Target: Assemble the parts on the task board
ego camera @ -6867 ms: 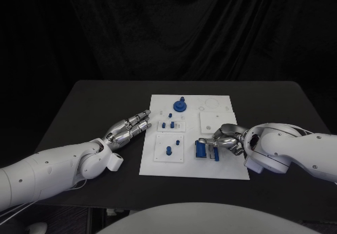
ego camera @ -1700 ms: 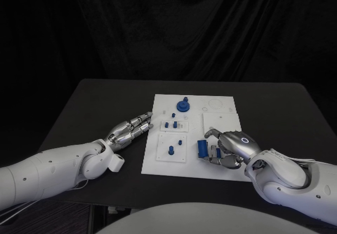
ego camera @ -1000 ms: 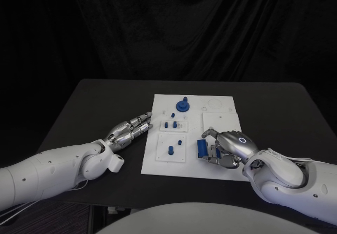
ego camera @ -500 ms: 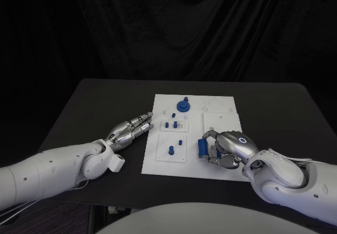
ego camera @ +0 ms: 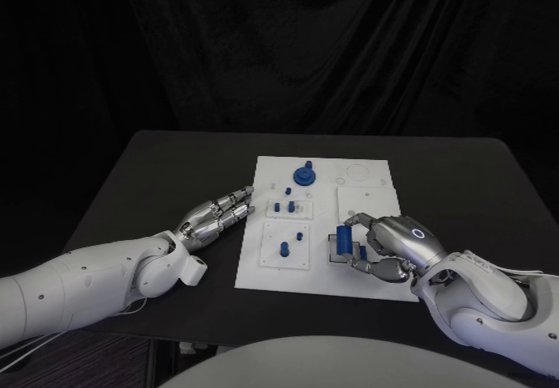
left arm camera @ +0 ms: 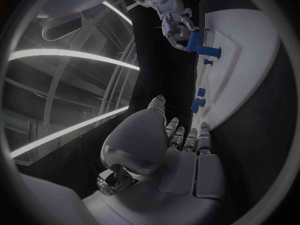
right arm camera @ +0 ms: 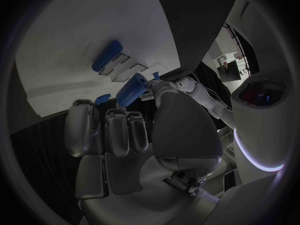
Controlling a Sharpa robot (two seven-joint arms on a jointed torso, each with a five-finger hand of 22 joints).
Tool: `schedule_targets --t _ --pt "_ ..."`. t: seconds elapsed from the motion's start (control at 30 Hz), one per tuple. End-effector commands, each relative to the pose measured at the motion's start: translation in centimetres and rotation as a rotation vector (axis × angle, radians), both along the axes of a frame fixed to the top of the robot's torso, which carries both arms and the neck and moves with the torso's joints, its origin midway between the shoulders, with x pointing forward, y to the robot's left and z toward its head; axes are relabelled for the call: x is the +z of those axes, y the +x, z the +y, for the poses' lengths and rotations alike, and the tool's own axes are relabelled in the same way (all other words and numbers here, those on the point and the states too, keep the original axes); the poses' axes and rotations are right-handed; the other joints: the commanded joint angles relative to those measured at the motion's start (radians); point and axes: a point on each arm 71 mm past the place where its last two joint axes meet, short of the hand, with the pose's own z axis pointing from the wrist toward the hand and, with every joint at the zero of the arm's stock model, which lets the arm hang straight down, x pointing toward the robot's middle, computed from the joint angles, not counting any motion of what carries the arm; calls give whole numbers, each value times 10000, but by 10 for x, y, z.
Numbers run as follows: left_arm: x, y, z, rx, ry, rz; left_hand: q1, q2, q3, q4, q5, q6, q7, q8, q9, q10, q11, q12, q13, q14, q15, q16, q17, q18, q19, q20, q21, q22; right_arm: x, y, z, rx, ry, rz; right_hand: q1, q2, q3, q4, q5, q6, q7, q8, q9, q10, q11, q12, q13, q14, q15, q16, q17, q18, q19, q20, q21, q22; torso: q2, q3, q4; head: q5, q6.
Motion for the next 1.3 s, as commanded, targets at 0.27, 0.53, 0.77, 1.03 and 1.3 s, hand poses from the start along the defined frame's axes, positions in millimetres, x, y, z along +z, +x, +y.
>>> schedule_targets --t 0.27,0.53,0.77,1.03,1.3 --pt "4 -1 -1 156 -479 -516 -166 -5 -16 112 13 24 14 48 16 40 20 -10 18 -3 -86 -36 -9 123 -3 -53 -11 -31 -2 2 1 -284 -2 578 -313 71 107 34 -74 1939 -1210 -223 -16 299 22 32 1492 545 -19 33 153 -62 192 -35 32 1891 7 5 24 23 -1" --pt "5 -1 0 182 -477 -537 -176 -12 -22 124 15 38 6 50 18 41 13 -11 18 -3 -117 -36 -9 126 -9 -81 -13 -43 -8 6 3 -324 -395 981 -416 59 152 11 -291 1871 -1117 -485 -56 211 102 -26 1387 507 44 -37 15 -28 127 10 -130 1840 4 3 10 42 -1" --pt "4 -1 -2 143 -489 -514 -176 -14 -22 124 17 20 5 47 15 36 12 -12 17 -3 -124 -36 -9 126 -10 -87 -14 -45 -14 8 5 -275 -688 1226 -444 61 160 12 -410 1854 -1093 -559 -58 165 129 -54 1335 490 69 -64 -37 -17 102 34 -184 1824 4 -4 13 31 -1" --pt "4 -1 -2 109 -469 -456 -172 -11 -17 122 22 15 6 45 14 24 12 -16 13 -3 -129 -36 -9 125 -9 -95 -13 -41 -18 9 6 -254 -990 1473 -380 25 193 -19 -502 1739 -1035 -723 -80 90 178 -100 1255 453 111 -117 -136 10 45 73 -311 1787 5 3 6 60 -1" --pt "3 0 -2 81 -445 -405 -159 0 -1 113 29 0 6 41 11 17 10 -18 11 -3 -125 -36 -9 122 -8 -96 -12 -40 -21 10 6 -226 -1251 1680 -369 20 99 -2 -1625 732 -981 -1767 -374 -681 247 -618 353 306 193 -295 -470 113 -176 172 -801 1650 8 0 -9 83 -1"
